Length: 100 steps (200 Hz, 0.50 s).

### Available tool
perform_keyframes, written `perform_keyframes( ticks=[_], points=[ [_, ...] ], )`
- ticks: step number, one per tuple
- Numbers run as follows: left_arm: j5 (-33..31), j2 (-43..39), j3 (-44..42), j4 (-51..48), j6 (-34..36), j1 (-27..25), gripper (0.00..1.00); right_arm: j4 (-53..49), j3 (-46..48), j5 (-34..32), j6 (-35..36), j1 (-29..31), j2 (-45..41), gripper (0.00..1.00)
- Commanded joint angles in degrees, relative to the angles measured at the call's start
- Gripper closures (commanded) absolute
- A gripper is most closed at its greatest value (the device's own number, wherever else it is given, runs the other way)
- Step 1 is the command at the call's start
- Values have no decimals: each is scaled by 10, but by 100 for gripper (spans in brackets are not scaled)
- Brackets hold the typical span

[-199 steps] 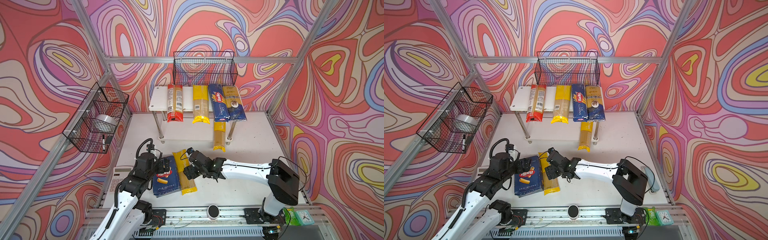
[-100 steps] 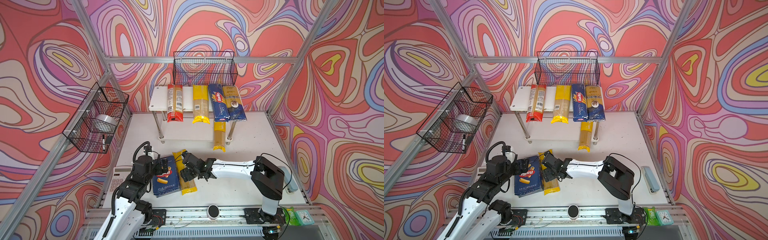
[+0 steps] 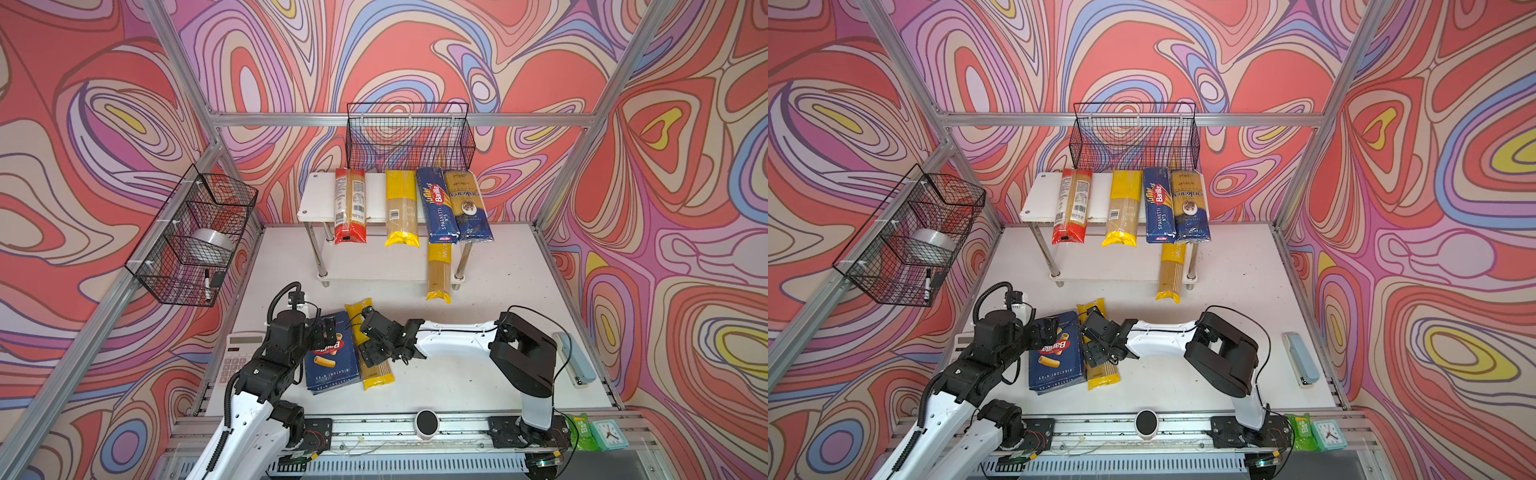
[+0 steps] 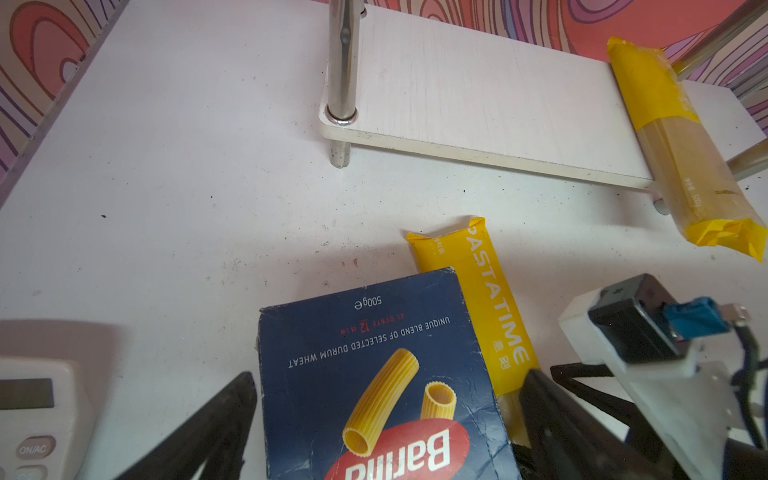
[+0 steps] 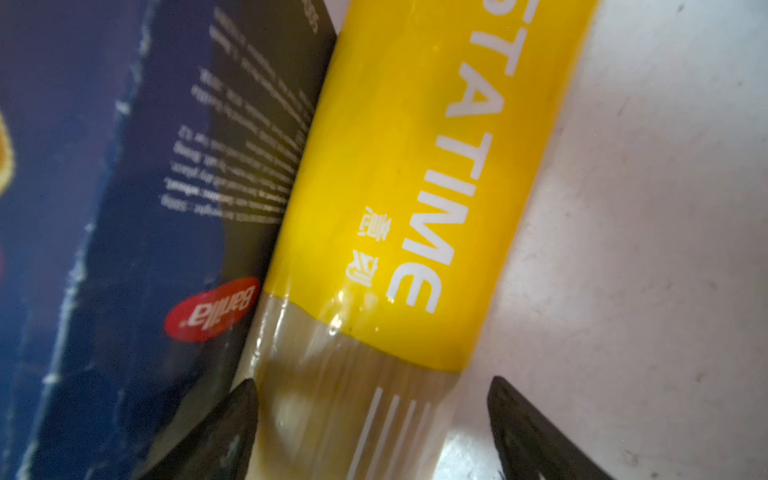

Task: Place and organize the pasta boxes and bags onto the shelf
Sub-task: 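Lower the open right gripper around the yellow PASTATIME bag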

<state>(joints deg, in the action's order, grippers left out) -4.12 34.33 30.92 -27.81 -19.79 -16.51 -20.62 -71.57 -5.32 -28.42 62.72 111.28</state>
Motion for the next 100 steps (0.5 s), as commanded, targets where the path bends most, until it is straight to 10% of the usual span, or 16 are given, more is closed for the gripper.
perform_keyframes(
  ticks=[1, 100],
  points=[
    [1, 1, -2, -12, -2, -1, 0, -7, -12, -17, -5, 3, 12, 11],
    [0, -12, -6, -15, -3, 0, 0, -62, 17, -82, 1, -3, 6, 11]
  ],
)
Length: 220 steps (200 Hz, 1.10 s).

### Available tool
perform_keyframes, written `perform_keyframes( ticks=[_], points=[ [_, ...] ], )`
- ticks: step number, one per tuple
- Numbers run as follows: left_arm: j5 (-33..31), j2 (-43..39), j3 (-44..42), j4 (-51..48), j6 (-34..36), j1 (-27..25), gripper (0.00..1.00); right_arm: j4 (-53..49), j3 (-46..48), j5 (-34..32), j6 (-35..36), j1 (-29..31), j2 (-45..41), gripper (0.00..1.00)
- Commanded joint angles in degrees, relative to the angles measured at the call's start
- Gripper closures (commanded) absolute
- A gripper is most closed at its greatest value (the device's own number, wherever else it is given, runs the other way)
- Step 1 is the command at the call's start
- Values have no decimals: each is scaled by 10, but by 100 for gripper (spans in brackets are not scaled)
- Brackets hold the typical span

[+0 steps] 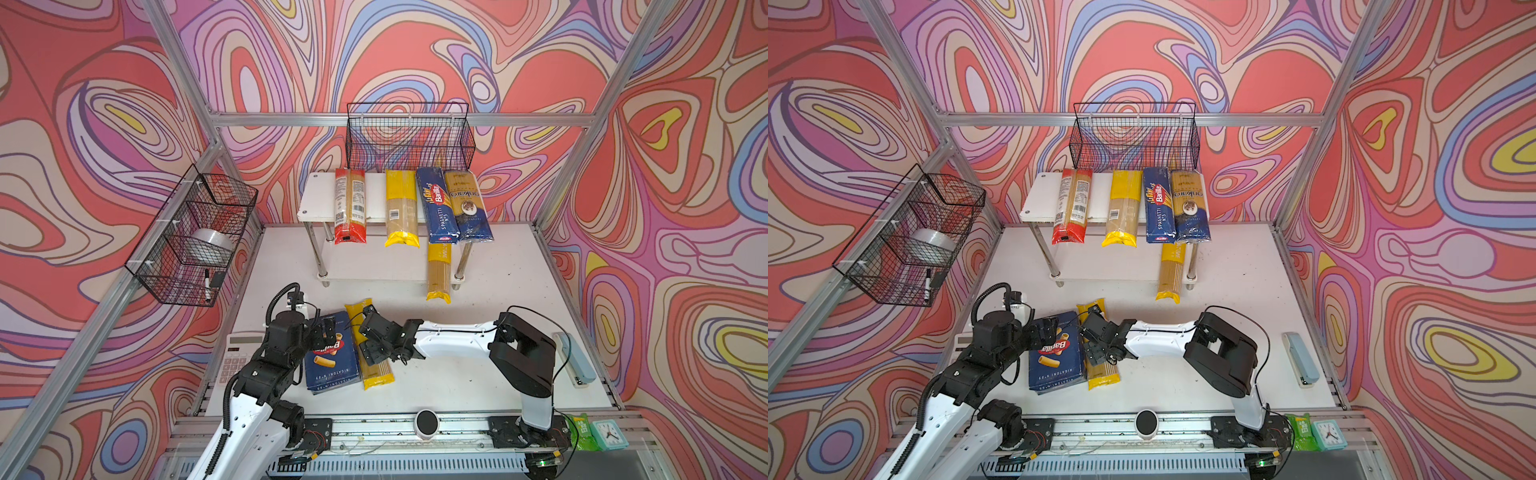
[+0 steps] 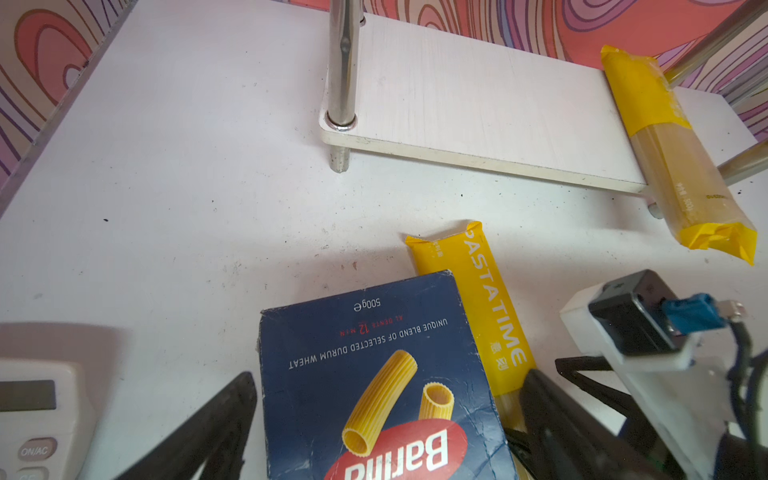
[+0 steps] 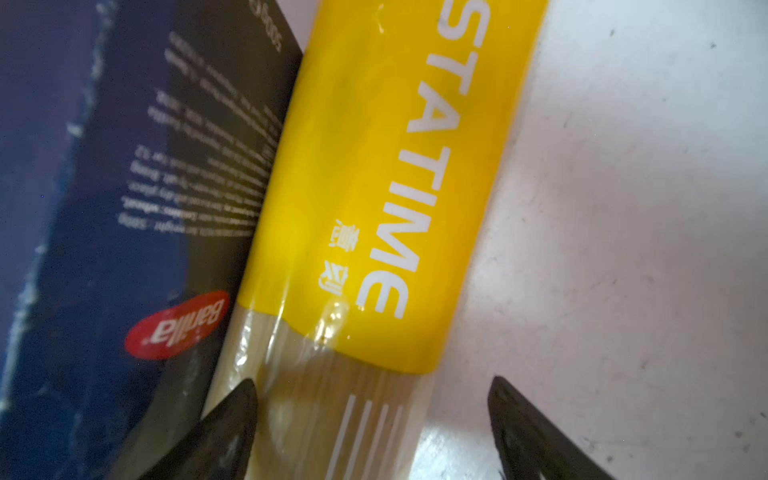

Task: Place and organize the pasta boxes and bags onto the shelf

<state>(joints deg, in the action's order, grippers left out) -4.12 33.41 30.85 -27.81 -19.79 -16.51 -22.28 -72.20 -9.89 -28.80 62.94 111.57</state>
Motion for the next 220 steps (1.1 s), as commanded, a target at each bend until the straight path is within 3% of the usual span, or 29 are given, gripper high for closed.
perform_keyframes(
  ticks=[1, 60, 106, 126, 220],
  points=[
    [0, -3, -5, -15, -3, 0, 0, -45, 24, -35, 5, -6, 3, 11],
    [2, -3, -5, -14, -2, -2, 0, -44, 84, -7, 9, -67, -57, 10],
    [2, -3, -5, -14, -2, -2, 0, -3, 114, 58, 95, -71, -128, 8],
    [2, -3, -5, -14, -2, -1, 0, 6, 118, 74, 127, -71, -148, 2],
    [19, 0, -7, -6, 1, -1, 0, -1, 85, 71, 168, -63, -73, 1]
  ],
)
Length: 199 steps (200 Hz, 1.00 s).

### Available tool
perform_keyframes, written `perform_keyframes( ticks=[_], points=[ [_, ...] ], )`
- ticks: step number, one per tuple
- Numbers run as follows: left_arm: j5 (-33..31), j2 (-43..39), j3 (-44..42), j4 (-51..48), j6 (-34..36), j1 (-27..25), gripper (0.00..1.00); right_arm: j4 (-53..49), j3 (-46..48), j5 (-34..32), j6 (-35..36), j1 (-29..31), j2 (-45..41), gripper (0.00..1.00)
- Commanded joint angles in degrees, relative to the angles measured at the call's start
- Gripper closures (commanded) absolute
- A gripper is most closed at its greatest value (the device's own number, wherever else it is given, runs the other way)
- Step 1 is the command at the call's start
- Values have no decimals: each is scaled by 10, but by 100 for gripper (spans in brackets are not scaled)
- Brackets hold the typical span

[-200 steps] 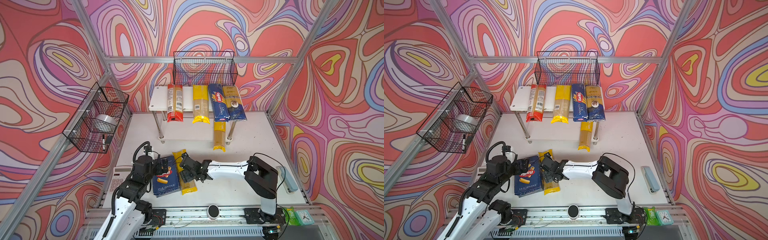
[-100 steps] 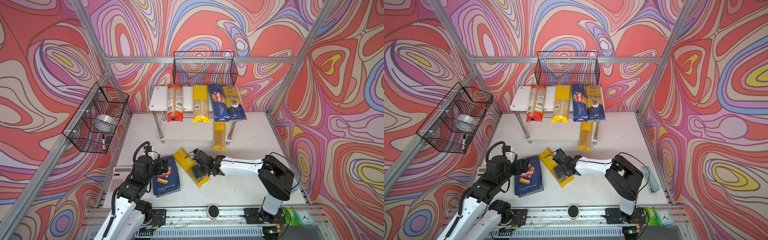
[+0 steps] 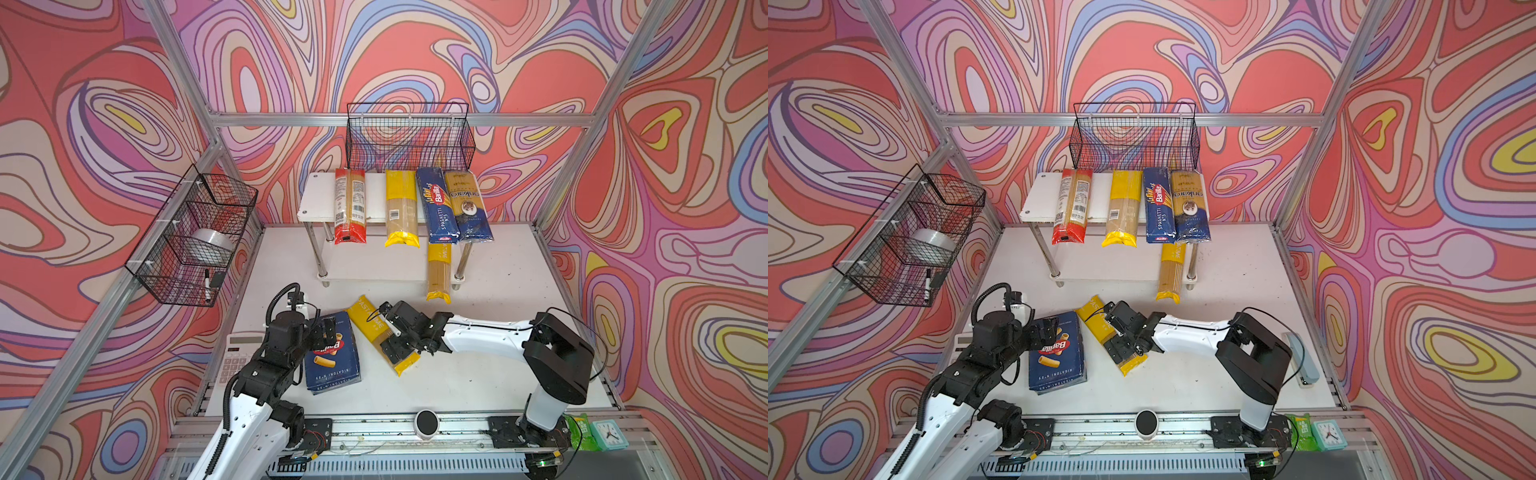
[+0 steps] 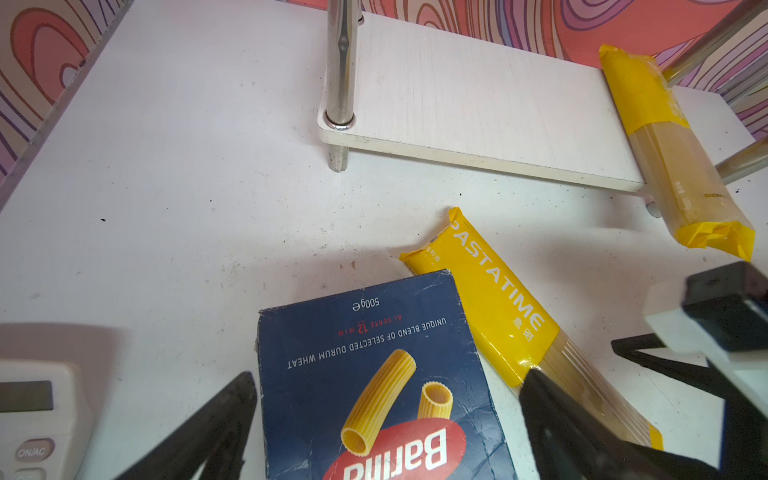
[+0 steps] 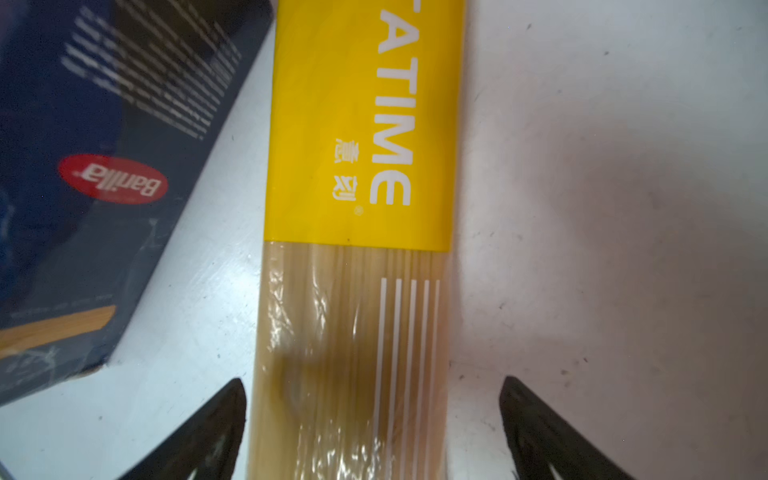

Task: Place and organize the pasta boxes and bags onto the shelf

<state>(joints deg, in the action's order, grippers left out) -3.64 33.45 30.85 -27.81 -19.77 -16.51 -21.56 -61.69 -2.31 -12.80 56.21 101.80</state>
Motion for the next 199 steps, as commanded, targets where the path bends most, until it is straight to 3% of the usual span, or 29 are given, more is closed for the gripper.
perform_keyframes(
  ticks=[1, 119, 199],
  points=[
    [15, 0, -7, -6, 1, -1, 0, -8, -20, -4, 7, 4, 24, 2],
    [5, -3, -8, -6, 0, -1, 0, -31, -43, -29, -1, 21, 96, 3],
    [4, -5, -7, -7, -1, -1, 0, -23, -22, -46, -37, 23, 89, 25]
  ],
)
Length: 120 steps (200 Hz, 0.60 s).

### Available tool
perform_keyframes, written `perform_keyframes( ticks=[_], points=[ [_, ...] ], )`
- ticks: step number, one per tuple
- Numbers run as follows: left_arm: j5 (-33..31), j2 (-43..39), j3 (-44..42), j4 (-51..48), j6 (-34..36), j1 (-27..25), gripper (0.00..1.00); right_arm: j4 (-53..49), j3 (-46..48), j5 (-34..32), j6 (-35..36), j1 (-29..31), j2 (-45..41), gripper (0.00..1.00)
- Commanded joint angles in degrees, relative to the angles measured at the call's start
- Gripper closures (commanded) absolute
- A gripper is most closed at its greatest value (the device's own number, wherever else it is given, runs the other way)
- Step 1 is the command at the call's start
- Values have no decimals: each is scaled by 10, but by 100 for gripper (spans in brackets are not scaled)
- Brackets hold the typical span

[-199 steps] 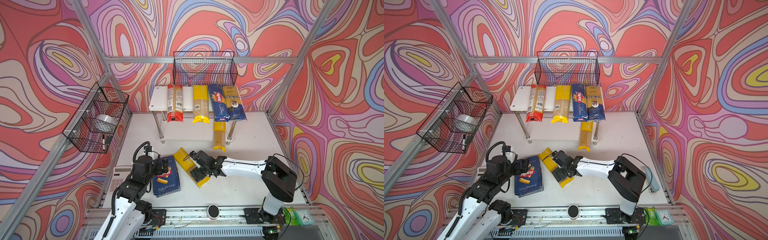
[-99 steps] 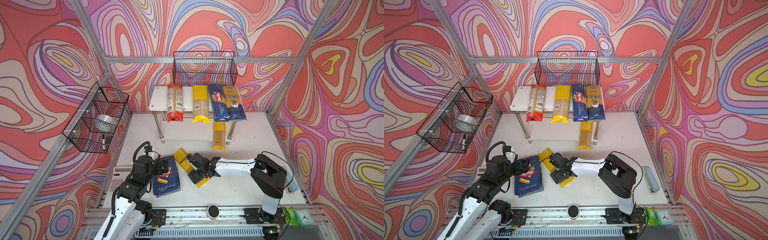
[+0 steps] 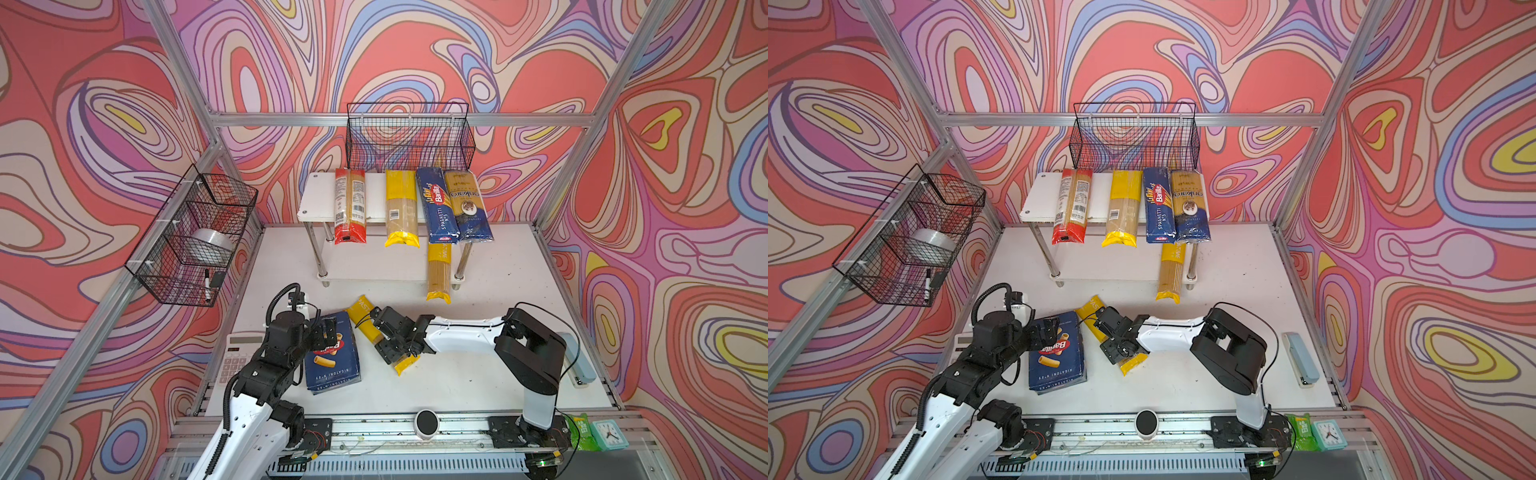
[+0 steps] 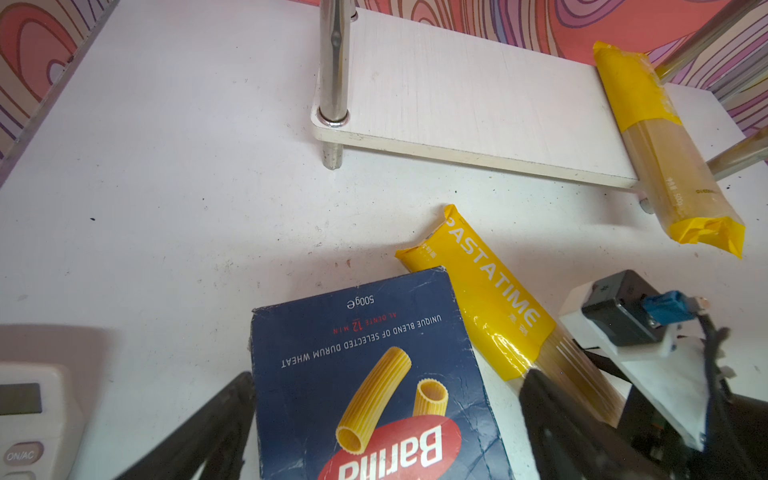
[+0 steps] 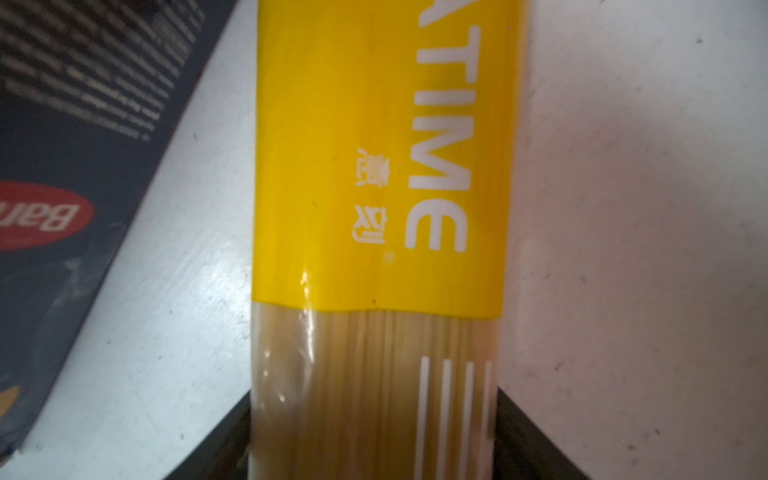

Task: Place and organize the pasta boxes and bags onto the shelf

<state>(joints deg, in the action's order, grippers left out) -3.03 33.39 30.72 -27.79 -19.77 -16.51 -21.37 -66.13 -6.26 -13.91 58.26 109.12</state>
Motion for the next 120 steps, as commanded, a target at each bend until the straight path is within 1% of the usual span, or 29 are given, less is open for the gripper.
perform_keyframes(
  ticks=[1, 36, 65, 81, 120],
  points=[
    [-2, -4, -6, -7, -1, -1, 0, -25, 23, -6, -26, 2, 15, 25],
    [-5, -6, -7, -8, -2, -1, 0, -10, 24, 9, -48, 3, 15, 33],
    [-5, -8, -6, -8, -2, -1, 0, 13, 38, 20, -63, 2, -3, 44],
    [-5, -8, -7, -8, -2, -1, 0, 15, 38, 23, -71, 2, -12, 53],
    [-4, -11, -7, -8, -1, -1, 0, 30, 45, 25, -90, 2, -33, 70]
  ],
)
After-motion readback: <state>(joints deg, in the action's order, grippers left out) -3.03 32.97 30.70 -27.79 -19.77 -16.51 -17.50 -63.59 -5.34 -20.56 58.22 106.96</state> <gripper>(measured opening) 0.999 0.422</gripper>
